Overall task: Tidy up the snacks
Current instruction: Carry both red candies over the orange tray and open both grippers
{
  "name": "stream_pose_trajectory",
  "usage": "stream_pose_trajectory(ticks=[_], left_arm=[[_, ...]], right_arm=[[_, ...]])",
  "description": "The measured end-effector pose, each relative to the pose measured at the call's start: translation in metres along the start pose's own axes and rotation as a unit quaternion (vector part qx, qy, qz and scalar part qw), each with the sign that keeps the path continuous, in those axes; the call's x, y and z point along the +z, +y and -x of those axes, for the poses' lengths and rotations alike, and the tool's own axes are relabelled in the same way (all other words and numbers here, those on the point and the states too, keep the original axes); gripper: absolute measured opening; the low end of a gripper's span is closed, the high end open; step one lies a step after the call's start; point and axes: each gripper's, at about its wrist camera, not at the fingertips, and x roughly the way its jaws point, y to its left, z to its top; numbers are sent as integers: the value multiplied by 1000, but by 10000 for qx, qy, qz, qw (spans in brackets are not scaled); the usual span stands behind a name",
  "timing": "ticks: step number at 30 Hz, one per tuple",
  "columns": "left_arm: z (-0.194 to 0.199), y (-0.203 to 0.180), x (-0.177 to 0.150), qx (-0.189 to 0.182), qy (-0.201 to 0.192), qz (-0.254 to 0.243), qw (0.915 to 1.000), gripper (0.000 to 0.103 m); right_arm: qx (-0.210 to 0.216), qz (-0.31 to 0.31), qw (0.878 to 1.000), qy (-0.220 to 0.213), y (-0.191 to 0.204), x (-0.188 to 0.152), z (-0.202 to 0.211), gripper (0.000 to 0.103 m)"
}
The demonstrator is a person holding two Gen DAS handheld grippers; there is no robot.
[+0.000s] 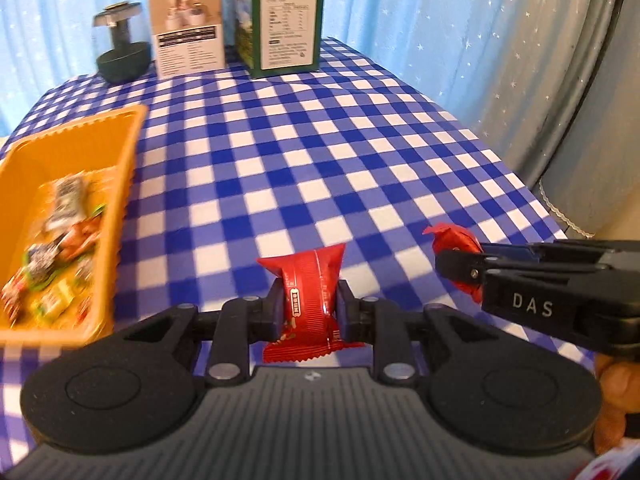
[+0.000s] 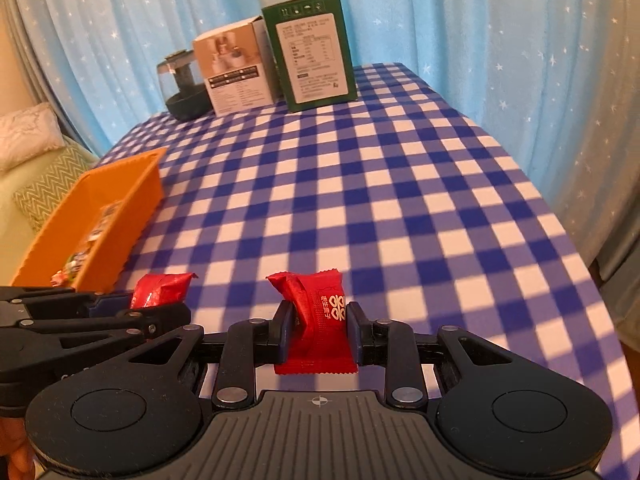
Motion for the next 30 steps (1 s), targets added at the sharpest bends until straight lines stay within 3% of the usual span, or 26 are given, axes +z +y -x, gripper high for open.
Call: stream_pose_trajectory(ticks=[14, 30], left_arm=[[96, 38, -56, 290, -252, 447, 9983, 22], [166, 106, -76, 780, -552, 819, 9920, 22]], right_arm=[[220, 215, 9995, -68, 64, -46, 58, 29], [673, 854, 9941, -68, 150, -53, 66, 29]])
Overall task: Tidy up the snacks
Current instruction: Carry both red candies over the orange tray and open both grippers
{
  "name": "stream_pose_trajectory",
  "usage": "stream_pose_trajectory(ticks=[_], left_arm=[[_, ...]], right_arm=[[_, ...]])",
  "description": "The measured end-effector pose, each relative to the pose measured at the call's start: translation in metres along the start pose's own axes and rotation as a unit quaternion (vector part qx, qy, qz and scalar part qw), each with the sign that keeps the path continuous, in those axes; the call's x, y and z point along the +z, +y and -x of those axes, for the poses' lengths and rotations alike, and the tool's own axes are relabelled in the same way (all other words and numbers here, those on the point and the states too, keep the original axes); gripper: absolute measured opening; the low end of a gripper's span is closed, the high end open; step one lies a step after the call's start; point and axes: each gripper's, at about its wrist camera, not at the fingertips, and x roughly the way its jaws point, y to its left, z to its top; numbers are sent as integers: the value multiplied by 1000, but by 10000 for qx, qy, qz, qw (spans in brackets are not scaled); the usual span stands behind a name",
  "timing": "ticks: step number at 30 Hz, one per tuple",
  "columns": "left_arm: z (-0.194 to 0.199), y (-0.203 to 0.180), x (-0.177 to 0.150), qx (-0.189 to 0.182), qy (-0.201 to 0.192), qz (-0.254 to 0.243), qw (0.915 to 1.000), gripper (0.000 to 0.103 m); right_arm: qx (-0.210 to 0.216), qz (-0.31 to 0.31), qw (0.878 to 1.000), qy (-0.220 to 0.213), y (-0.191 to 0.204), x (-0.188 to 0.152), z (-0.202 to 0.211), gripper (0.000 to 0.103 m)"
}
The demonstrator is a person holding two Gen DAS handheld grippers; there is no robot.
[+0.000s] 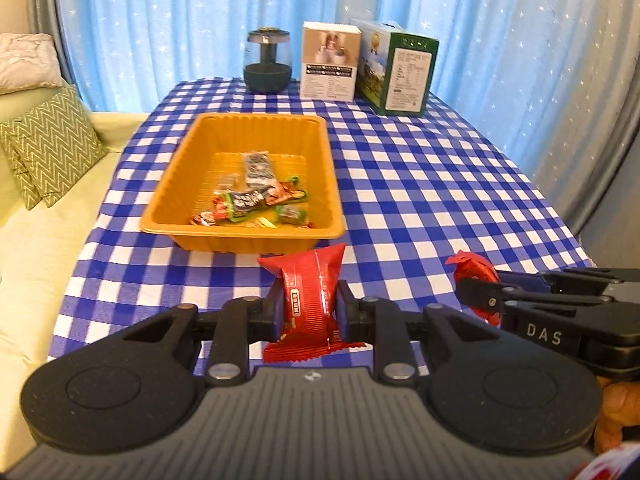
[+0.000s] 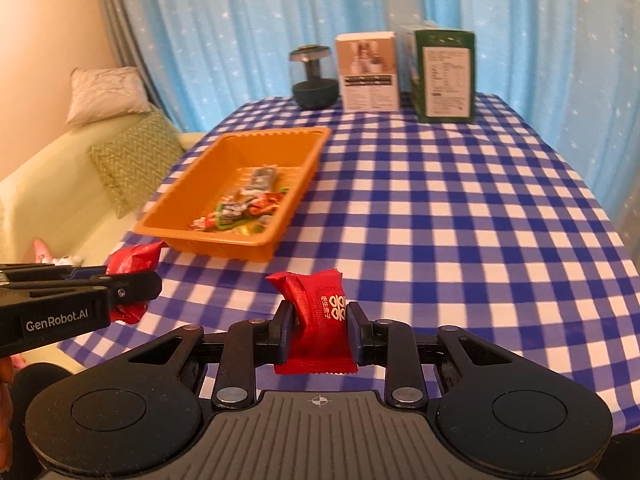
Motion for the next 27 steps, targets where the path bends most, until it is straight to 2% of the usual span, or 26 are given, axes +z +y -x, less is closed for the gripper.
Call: stream_pose_trajectory(ticks=[14, 27], left_arm=[[2, 40, 22, 125, -76, 190, 9997, 22], [-50, 75, 62, 84, 36, 81, 9999, 22]], right_arm=[[294, 293, 9991, 6, 38, 25, -23, 29], [513, 536, 9972, 64, 58, 72, -84, 29]])
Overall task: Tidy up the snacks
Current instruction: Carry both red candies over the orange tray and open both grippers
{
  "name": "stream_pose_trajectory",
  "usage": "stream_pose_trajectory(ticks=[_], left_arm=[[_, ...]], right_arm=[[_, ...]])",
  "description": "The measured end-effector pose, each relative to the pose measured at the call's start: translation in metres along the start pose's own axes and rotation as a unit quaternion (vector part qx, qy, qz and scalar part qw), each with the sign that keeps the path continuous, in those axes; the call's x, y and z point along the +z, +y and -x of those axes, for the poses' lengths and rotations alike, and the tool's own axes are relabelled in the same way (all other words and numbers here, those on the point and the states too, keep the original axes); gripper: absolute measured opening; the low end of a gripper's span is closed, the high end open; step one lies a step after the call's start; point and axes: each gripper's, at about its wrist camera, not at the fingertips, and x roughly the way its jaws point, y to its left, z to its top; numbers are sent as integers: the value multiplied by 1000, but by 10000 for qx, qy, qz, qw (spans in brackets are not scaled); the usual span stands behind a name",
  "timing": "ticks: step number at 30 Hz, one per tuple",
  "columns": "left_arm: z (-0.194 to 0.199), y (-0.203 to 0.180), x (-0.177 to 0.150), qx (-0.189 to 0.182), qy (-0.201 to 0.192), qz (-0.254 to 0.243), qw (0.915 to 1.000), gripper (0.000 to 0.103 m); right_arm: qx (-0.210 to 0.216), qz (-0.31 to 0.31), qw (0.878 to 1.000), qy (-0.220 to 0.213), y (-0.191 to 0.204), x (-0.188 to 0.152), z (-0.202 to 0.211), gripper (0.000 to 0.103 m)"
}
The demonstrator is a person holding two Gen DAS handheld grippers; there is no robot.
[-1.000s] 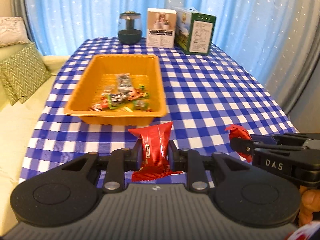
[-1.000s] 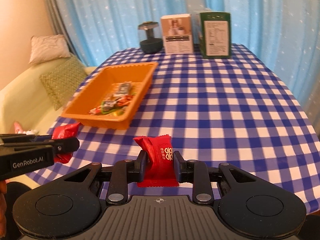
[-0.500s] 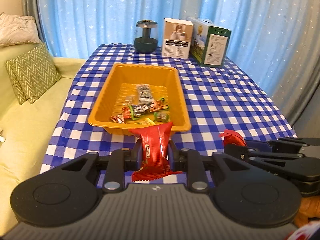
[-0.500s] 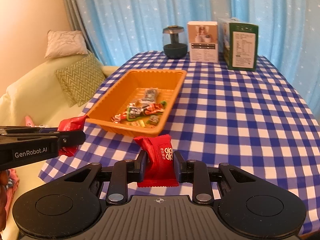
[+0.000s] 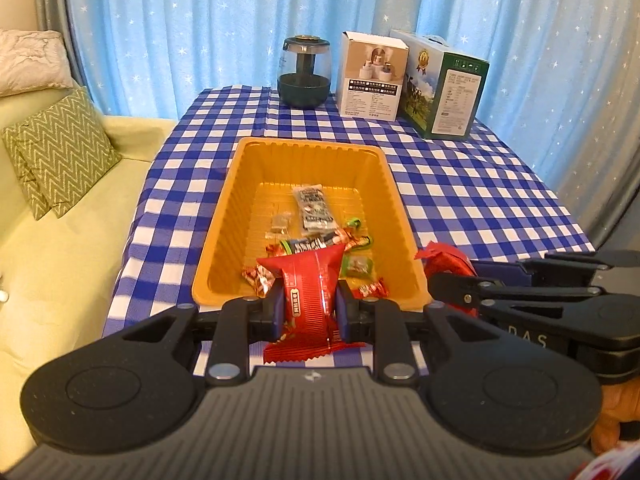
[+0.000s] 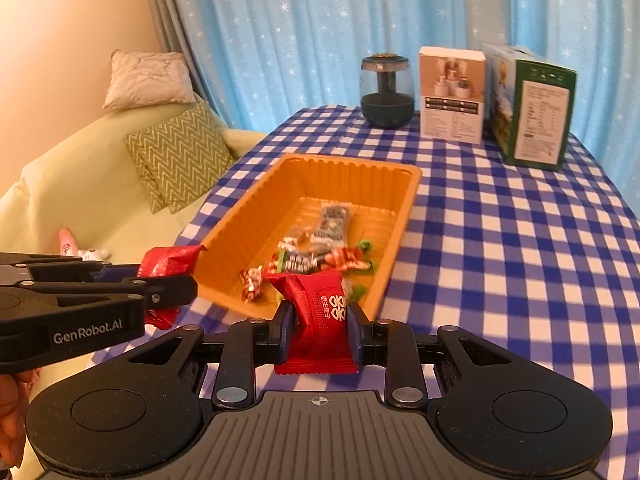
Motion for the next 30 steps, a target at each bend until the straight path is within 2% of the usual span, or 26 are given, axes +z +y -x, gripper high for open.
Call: stream_pose_trajectory(ticks=[18, 30], left_arm=[[-104, 29, 64, -135, 258, -253, 9993, 22], [-164, 39, 95, -155, 416, -360, 9984, 22]], right_arm=[[-58, -153, 9996, 224, -44, 63, -105, 29], [-69, -195, 9993, 312, -67, 86, -153, 29]])
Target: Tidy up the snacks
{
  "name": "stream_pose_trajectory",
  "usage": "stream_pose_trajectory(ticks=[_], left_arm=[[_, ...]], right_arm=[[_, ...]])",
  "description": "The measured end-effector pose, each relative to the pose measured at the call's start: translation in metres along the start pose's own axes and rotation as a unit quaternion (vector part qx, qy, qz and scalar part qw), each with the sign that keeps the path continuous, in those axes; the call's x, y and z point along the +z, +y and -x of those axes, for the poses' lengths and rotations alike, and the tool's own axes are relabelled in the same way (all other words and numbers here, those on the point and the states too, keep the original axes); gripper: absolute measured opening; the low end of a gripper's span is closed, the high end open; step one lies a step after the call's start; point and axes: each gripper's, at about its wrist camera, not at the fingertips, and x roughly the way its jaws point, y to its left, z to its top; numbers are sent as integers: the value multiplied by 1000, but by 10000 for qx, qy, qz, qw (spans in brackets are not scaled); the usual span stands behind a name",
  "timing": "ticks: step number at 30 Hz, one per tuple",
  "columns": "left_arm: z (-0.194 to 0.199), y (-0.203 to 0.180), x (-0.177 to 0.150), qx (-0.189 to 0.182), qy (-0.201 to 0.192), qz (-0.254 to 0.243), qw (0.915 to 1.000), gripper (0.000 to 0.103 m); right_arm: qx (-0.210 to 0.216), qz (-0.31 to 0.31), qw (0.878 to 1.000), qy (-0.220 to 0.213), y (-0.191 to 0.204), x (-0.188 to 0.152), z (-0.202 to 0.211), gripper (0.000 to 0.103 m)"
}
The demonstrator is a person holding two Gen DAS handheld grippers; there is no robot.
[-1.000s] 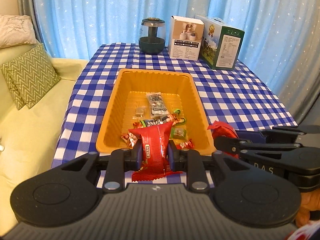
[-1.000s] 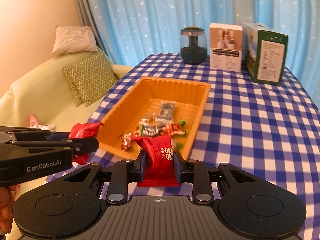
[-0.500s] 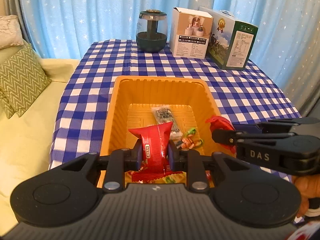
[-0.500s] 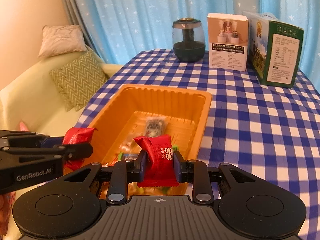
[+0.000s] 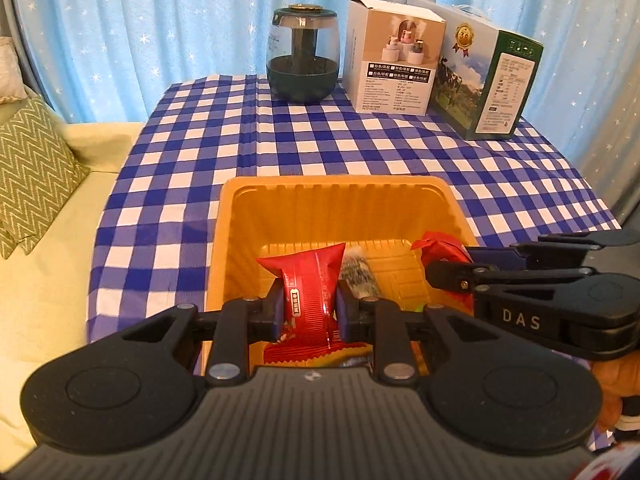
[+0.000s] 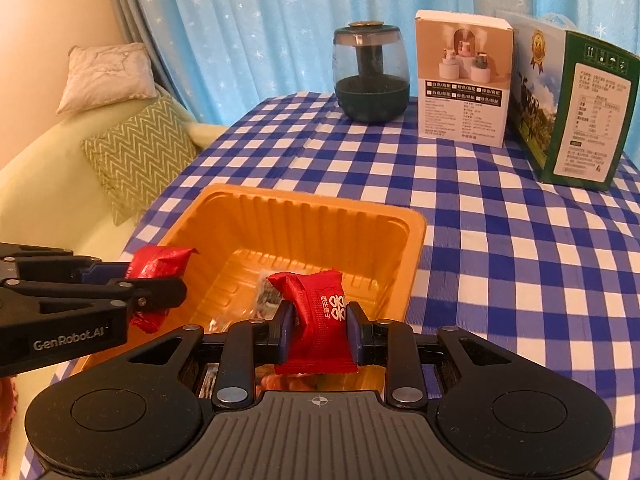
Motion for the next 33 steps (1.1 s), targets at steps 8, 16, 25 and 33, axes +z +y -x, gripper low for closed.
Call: stream_pose_trajectory(ticks=[8, 16, 25, 33], left_arm=[[-23, 6, 8, 76, -7, -34, 10000, 24], [-16, 6, 3, 142, -38, -139, 9998, 24], [-10, 7, 3, 163, -79, -123, 9998, 33], [4, 8, -1, 204, -125, -54, 9997, 40]], right_arm=[[77, -7, 10000, 8, -5, 8, -18, 29], [146, -22, 9999, 39, -7, 7, -23, 29], [245, 10, 9996, -124, -3, 11, -18, 29], [291, -123, 9992, -251, -7, 14, -4, 39]])
